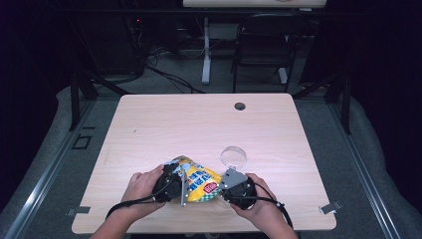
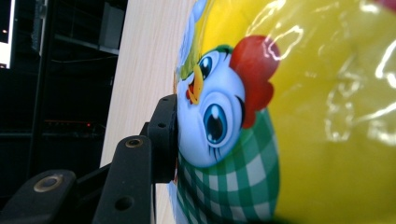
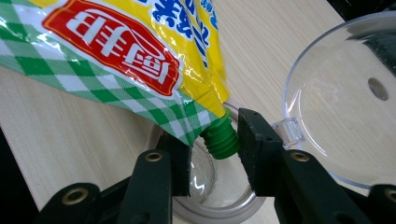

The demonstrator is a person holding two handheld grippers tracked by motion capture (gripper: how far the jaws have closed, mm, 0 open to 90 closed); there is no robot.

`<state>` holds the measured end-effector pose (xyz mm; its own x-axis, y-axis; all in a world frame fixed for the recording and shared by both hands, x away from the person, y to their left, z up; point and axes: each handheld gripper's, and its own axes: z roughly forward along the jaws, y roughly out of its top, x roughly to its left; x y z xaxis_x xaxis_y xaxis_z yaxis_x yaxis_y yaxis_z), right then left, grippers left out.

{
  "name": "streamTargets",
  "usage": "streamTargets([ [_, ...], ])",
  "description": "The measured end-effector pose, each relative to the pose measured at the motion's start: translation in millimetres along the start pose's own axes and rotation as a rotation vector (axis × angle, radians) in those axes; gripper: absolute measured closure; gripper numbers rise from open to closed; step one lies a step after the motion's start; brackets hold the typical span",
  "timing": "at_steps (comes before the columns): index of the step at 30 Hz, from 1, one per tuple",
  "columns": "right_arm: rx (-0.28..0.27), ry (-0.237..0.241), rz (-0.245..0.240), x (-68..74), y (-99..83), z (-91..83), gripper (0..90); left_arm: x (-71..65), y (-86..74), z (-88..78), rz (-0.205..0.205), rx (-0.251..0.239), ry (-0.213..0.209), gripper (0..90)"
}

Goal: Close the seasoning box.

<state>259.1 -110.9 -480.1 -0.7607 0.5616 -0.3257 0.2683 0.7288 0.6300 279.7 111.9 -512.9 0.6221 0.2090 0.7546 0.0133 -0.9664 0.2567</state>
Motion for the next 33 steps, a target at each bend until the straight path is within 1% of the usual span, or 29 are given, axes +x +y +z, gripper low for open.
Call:
streamTargets([
  [2,-0.001,0.008,0.001,0.6,-1.2,1.1,67.2,-0.5,0.9,-0.9,0.019,0.007,0.013,58.2],
  [3,-0.002,0.0,-0.001,1.1,-1.8,1.6,67.3,-0.4,1.2,-1.1,0.024,0.01,0.016,58.2],
  [5,0.002,0.001,-0.006,1.4,-2.4,1.7,67.5,-0.1,1.7,-1.2,0.033,0.002,0.027,58.2],
  [9,-0.007,-0.007,-0.005,1.8,-3.0,0.8,67.7,0.6,2.5,-2.1,0.034,0.005,0.031,58.2],
  [11,-0.009,-0.009,-0.006,1.8,-3.2,0.7,67.8,0.6,3.3,-2.5,0.044,0.004,0.046,58.2],
  [12,-0.009,-0.009,-0.005,1.9,-3.5,0.8,67.8,-0.1,3.2,-2.3,0.038,0.002,0.044,58.2],
  [17,-0.018,-0.01,0.005,3.2,-4.9,1.9,67.9,-1.4,4.0,-2.8,0.058,0.005,0.07,58.3],
  [20,-0.011,-0.011,-0.002,3.0,-5.1,1.8,67.9,-1.8,4.2,-3.0,0.066,0.005,0.081,58.3],
  [23,-0.01,-0.015,-0.005,3.0,-5.4,2.0,68.1,-2.9,4.6,-3.3,0.075,0.003,0.106,58.3],
  [25,-0.012,-0.016,-0.005,3.2,-5.6,2.1,68.1,-3.8,4.3,-3.8,0.076,0.007,0.111,58.3],
  [27,-0.014,-0.015,-0.006,3.8,-5.9,2.7,68.2,-4.4,4.4,-4.1,0.084,0.005,0.129,58.3],
  [30,-0.016,-0.014,-0.002,4.5,-6.3,3.1,68.2,-5.1,3.9,-3.4,0.086,-0.001,0.132,58.3],
  [32,-0.011,-0.015,-0.006,4.5,-6.6,2.9,68.2,-6.0,3.9,-2.7,0.09,-0.01,0.142,58.3],
  [33,-0.012,-0.015,-0.005,4.8,-6.7,3.3,68.2,-6.5,4.1,-2.8,0.095,-0.006,0.148,58.3],
])
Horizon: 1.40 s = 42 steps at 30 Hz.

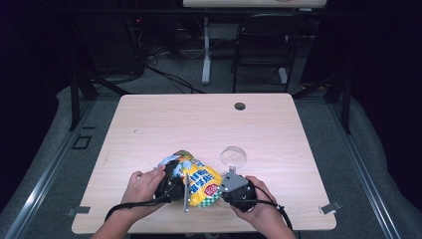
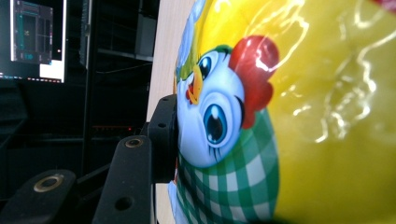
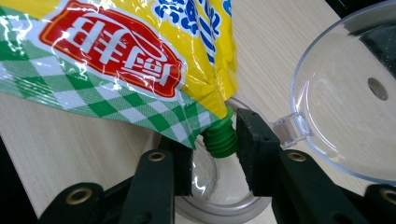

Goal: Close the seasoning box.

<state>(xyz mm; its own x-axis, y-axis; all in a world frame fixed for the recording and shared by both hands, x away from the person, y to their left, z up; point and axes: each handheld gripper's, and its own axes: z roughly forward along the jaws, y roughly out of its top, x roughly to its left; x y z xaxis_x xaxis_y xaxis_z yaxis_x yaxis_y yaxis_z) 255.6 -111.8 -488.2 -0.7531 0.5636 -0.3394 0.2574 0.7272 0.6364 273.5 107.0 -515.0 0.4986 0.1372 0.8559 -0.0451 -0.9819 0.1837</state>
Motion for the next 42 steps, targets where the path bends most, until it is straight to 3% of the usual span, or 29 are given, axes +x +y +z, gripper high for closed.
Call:
streamTargets([
  [42,-0.025,0.006,0.013,-0.6,-1.9,0.4,68.9,8.7,8.2,-8.0,0.117,0.028,0.095,58.4],
])
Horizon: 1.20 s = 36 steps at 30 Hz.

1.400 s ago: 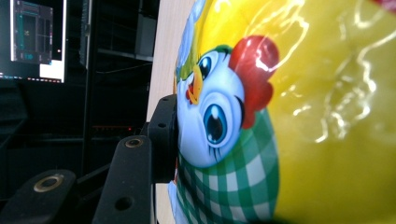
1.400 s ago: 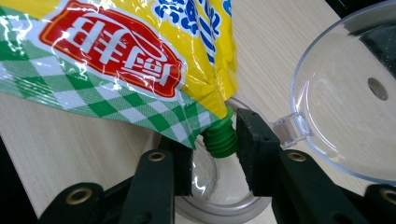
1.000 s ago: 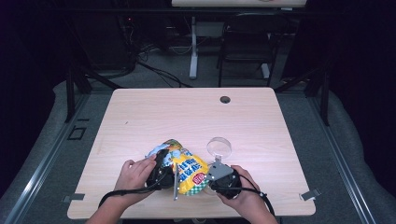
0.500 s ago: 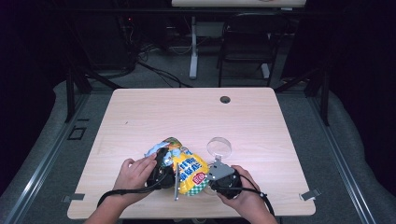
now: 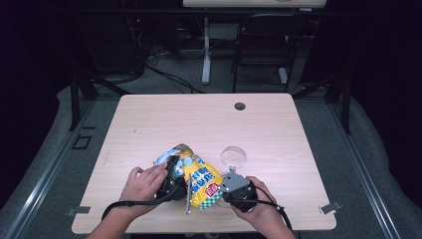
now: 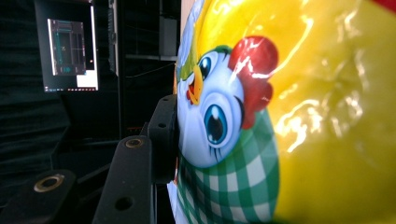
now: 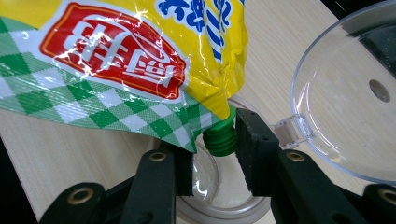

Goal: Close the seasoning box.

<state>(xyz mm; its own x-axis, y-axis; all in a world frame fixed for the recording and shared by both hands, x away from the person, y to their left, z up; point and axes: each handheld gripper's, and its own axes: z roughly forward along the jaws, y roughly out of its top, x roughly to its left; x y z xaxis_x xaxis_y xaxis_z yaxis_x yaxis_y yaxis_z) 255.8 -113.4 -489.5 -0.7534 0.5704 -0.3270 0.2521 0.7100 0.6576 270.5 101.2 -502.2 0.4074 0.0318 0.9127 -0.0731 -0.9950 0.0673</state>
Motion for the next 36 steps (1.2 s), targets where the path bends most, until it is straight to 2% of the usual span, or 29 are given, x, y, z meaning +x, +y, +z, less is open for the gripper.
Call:
streamTargets([
  [12,-0.003,-0.003,0.001,0.5,-0.3,0.7,69.0,-0.1,0.8,-0.9,0.021,0.001,0.031,58.4],
  [20,0.003,0.0,-0.004,0.7,-0.2,1.2,69.1,-0.2,1.4,-1.6,0.035,0.008,0.036,58.4],
  [23,-0.012,0.001,0.008,1.7,-0.9,2.6,69.1,0.8,2.4,-2.9,0.046,0.015,0.042,58.4],
  [24,0.0,0.001,0.0,1.0,-0.3,1.6,69.1,1.1,2.5,-3.1,0.046,0.016,0.044,58.4],
  [36,-0.015,0.001,0.018,-0.8,-1.8,1.9,69.4,4.4,6.3,-4.0,0.078,0.022,0.061,58.4],
])
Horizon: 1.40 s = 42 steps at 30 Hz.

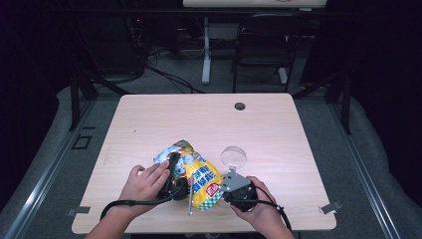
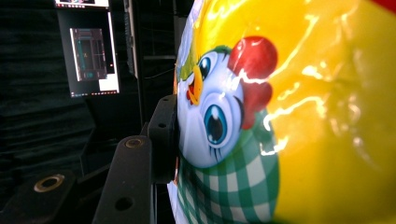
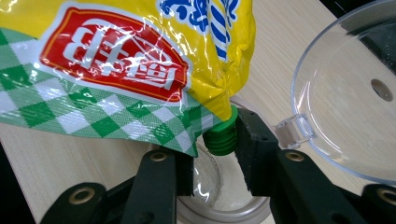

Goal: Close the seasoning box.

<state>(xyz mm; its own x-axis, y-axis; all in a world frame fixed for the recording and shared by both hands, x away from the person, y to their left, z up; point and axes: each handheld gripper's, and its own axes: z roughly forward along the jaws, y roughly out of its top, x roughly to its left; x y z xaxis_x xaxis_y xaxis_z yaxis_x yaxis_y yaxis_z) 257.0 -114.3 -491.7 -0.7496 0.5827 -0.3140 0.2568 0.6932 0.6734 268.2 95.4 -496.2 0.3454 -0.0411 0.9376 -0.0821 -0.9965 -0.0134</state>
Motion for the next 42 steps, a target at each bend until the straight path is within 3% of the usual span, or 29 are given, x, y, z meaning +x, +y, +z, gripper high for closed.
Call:
streamTargets([
  [29,-0.007,0.008,0.013,-1.3,-0.2,-0.7,69.8,5.0,3.6,-3.3,0.039,0.012,0.029,59.4],
  [32,-0.009,0.01,0.017,-1.5,-0.3,-0.6,69.8,5.0,3.7,-2.6,0.042,0.0,0.05,59.4],
  [33,-0.008,0.009,0.017,-1.4,-0.3,-0.7,69.9,5.4,4.2,-3.5,0.04,0.011,0.035,59.4],
  [36,-0.01,0.007,0.015,-1.3,-0.7,-0.3,69.9,5.8,5.2,-3.8,0.058,0.01,0.053,59.4],
  [42,-0.006,0.008,0.017,-1.1,-1.6,1.1,70.0,5.0,6.1,-3.5,0.065,0.02,0.045,59.5],
])
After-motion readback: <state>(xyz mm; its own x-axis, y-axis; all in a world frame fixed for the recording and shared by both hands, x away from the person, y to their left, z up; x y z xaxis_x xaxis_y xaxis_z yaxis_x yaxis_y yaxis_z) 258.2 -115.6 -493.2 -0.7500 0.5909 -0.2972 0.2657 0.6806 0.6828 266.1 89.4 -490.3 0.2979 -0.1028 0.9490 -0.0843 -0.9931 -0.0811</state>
